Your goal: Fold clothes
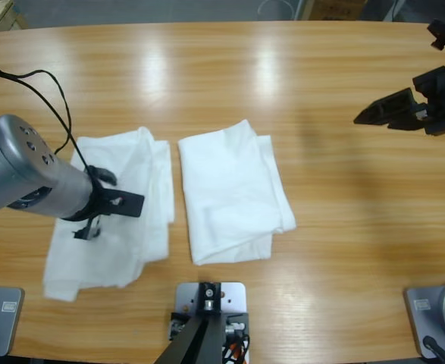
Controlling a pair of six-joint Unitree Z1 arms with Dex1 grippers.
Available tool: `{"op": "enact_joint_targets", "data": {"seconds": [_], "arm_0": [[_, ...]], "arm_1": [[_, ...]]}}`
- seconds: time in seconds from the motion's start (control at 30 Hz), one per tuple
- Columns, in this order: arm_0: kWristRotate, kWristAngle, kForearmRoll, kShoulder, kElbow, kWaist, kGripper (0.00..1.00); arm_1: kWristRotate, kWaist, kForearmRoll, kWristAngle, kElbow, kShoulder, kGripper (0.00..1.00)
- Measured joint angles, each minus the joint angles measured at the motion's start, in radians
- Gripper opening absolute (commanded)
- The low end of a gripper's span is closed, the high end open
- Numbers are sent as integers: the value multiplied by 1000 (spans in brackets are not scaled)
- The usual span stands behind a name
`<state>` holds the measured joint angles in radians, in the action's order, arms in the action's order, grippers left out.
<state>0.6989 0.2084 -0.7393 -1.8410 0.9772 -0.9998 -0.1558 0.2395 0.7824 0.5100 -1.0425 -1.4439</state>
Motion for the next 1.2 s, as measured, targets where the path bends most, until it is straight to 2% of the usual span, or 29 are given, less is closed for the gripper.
{"op": "enact_joint_targets", "data": {"seconds": [0.1,0.2,0.33,0.43,0.6,0.73,0.87,1.03,1.2], "arm_0": [[-12,26,-107,4,21,1,977],[-17,30,-161,66,79,44,977],[-44,-44,-182,157,183,99,964],[-193,-190,-183,169,249,109,964],[-633,-415,-169,167,263,110,954],[-1065,-506,71,167,100,104,913],[-1330,-507,349,162,-47,97,913],[-1509,-507,629,61,-106,61,913],[-1564,-507,713,14,-107,53,913]], "arm_1": [[0,-7,6,30,12,0,1000],[0,-12,6,53,14,0,1000],[0,-18,17,66,15,0,1000],[0,-23,32,71,18,3,1000],[0,-26,35,108,72,3,1000],[0,-27,35,112,100,10,992],[0,-30,14,114,131,19,985],[-32,-39,-113,179,220,1,917],[-62,-69,-210,264,262,-45,913]]}}
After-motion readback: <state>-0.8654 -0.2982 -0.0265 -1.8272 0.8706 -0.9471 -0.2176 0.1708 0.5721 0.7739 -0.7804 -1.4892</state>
